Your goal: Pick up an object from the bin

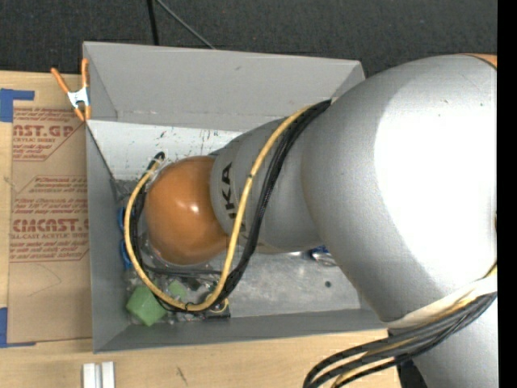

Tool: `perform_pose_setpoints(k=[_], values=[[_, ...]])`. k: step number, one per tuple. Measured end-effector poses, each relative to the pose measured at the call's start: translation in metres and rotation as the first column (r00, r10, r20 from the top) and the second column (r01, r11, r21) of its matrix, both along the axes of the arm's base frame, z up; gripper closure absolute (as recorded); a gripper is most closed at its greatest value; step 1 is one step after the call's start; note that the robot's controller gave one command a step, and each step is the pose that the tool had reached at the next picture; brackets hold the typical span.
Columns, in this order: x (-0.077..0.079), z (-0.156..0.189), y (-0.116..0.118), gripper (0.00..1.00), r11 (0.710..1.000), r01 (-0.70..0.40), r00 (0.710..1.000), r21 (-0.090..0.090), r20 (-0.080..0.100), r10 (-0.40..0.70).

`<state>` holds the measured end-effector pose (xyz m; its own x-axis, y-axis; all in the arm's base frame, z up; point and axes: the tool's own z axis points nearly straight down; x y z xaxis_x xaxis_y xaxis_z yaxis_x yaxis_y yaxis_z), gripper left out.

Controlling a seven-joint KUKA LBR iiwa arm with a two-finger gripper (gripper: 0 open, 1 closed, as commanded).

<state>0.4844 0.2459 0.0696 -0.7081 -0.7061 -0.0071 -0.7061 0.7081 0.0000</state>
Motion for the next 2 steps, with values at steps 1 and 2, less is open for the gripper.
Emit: perform_pose_setpoints(k=[1,2], values=[[0.000,0.001,0.001,1.00,1.000,0.001,1.000,-0.002,-0.004,-0.001],[0.001,0.074,0.002,1.00,1.000,0.000,1.000,-0.001,0.002,0.000]])
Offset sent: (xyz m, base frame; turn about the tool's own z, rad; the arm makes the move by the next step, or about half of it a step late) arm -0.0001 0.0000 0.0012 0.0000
